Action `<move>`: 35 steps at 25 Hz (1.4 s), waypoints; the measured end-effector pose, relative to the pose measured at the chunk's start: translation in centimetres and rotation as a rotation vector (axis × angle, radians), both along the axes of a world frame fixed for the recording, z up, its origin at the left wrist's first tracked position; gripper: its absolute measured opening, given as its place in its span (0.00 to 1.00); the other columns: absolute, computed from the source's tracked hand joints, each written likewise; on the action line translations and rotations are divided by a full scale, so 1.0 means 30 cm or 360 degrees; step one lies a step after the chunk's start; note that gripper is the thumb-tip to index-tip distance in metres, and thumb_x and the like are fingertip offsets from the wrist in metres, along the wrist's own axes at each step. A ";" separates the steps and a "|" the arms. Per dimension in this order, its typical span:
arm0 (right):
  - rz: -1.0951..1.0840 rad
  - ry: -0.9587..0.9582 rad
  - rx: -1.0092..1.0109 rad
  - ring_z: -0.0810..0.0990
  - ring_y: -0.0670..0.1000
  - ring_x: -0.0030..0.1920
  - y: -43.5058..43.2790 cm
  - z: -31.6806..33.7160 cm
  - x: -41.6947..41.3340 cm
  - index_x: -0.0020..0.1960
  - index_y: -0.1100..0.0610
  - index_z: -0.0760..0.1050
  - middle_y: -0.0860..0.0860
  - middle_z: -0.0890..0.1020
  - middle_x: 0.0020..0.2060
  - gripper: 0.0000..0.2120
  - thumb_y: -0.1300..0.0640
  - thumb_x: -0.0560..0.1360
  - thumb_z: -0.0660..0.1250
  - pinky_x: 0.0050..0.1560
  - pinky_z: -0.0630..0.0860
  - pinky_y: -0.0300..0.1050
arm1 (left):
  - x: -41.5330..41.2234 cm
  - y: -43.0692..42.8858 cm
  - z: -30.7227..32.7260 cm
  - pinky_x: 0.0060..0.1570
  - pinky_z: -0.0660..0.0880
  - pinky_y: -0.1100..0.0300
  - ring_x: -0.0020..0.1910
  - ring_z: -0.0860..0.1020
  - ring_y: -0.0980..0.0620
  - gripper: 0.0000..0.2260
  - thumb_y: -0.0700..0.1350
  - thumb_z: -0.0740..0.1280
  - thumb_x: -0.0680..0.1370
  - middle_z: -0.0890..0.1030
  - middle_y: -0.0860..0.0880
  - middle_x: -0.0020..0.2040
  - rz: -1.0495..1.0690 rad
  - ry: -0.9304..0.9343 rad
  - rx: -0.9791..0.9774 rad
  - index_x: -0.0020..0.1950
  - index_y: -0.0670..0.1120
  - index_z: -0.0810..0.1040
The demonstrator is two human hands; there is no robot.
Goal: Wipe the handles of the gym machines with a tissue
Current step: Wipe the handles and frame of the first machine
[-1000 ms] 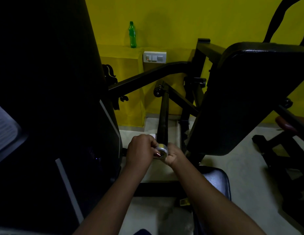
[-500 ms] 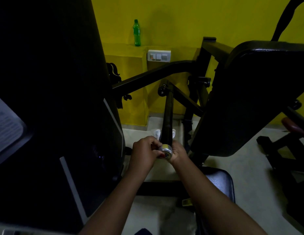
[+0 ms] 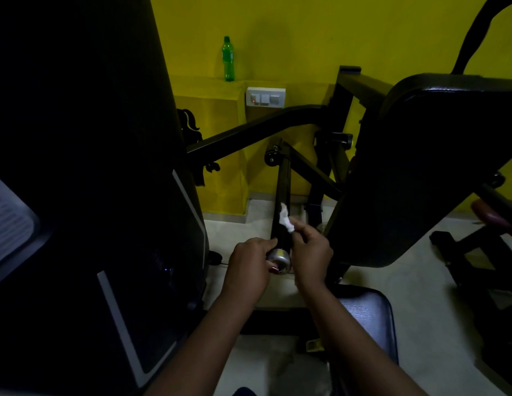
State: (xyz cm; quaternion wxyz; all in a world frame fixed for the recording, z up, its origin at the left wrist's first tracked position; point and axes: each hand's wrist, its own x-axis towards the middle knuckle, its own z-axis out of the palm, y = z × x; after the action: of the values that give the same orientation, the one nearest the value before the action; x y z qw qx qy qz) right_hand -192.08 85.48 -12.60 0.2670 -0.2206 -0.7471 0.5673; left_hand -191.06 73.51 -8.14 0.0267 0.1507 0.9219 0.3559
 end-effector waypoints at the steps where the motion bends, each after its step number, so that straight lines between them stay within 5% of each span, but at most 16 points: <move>1: 0.0072 0.0075 0.0151 0.82 0.40 0.46 -0.001 0.018 0.045 0.51 0.51 0.84 0.44 0.85 0.46 0.15 0.67 0.72 0.67 0.47 0.75 0.31 | -0.004 -0.004 -0.002 0.59 0.73 0.57 0.58 0.79 0.48 0.23 0.38 0.74 0.71 0.82 0.46 0.59 -0.0012 -0.0015 0.0033 0.66 0.47 0.78; 5: 0.0290 0.0236 0.0767 0.83 0.47 0.49 0.036 0.034 0.046 0.50 0.56 0.85 0.51 0.86 0.47 0.15 0.70 0.68 0.70 0.52 0.76 0.37 | -0.030 -0.018 -0.009 0.55 0.78 0.54 0.55 0.81 0.50 0.23 0.37 0.77 0.67 0.84 0.47 0.54 -0.0025 -0.0136 0.0178 0.61 0.50 0.82; 11: 0.0732 -0.0321 0.1021 0.82 0.54 0.52 0.069 0.151 -0.162 0.52 0.61 0.83 0.56 0.85 0.50 0.12 0.66 0.69 0.71 0.49 0.72 0.38 | -0.039 -0.019 0.004 0.56 0.78 0.53 0.57 0.81 0.49 0.25 0.35 0.77 0.66 0.83 0.45 0.57 0.0015 -0.0195 0.0155 0.62 0.45 0.81; 16: 0.1135 -0.0124 0.1562 0.81 0.51 0.46 0.099 0.162 -0.022 0.47 0.53 0.84 0.51 0.84 0.45 0.10 0.63 0.69 0.70 0.44 0.75 0.41 | -0.036 -0.002 0.035 0.51 0.79 0.54 0.49 0.82 0.50 0.14 0.38 0.76 0.68 0.85 0.46 0.48 -0.0021 -0.0117 -0.0106 0.53 0.46 0.85; 20: 0.1271 -0.0571 0.2115 0.80 0.54 0.53 0.071 0.212 -0.223 0.52 0.53 0.82 0.53 0.82 0.51 0.09 0.61 0.74 0.67 0.47 0.77 0.47 | -0.034 0.017 0.055 0.54 0.77 0.53 0.53 0.81 0.48 0.17 0.39 0.77 0.68 0.84 0.45 0.51 -0.0032 -0.0035 -0.0317 0.56 0.45 0.83; 24: 0.1880 -0.1091 0.2462 0.77 0.55 0.50 -0.034 0.289 -0.319 0.49 0.59 0.80 0.56 0.80 0.49 0.07 0.63 0.77 0.64 0.46 0.72 0.46 | -0.021 0.023 0.055 0.44 0.76 0.59 0.47 0.80 0.50 0.07 0.40 0.70 0.74 0.83 0.46 0.48 0.0061 0.0059 -0.0421 0.51 0.46 0.84; 27: 0.2257 -0.0853 0.2656 0.76 0.55 0.47 -0.004 0.329 -0.281 0.51 0.62 0.80 0.55 0.81 0.48 0.09 0.66 0.78 0.61 0.49 0.71 0.47 | -0.012 0.013 0.037 0.40 0.72 0.61 0.45 0.80 0.51 0.06 0.41 0.70 0.75 0.82 0.47 0.46 0.0038 0.0073 -0.0356 0.50 0.48 0.84; 32: 0.1703 -0.0584 0.2356 0.77 0.55 0.55 0.101 0.275 -0.315 0.55 0.54 0.82 0.54 0.81 0.54 0.11 0.62 0.75 0.66 0.50 0.73 0.46 | -0.032 0.008 0.011 0.51 0.76 0.56 0.53 0.80 0.49 0.20 0.41 0.73 0.73 0.82 0.45 0.55 -0.0028 -0.0009 -0.0331 0.65 0.49 0.79; 35: 0.1396 -0.0471 0.2041 0.73 0.54 0.54 0.106 0.210 -0.222 0.54 0.51 0.82 0.53 0.78 0.52 0.10 0.60 0.76 0.67 0.44 0.67 0.42 | -0.027 0.005 0.015 0.50 0.78 0.52 0.49 0.81 0.49 0.15 0.38 0.73 0.72 0.84 0.45 0.50 -0.0013 -0.0028 -0.0250 0.58 0.49 0.83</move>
State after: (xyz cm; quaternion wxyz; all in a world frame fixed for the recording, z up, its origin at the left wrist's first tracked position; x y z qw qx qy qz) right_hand -198.74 88.65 -6.29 -0.0080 0.2178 -0.9750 0.0443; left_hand -191.87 73.67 -7.70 0.0480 0.1489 0.9461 0.2836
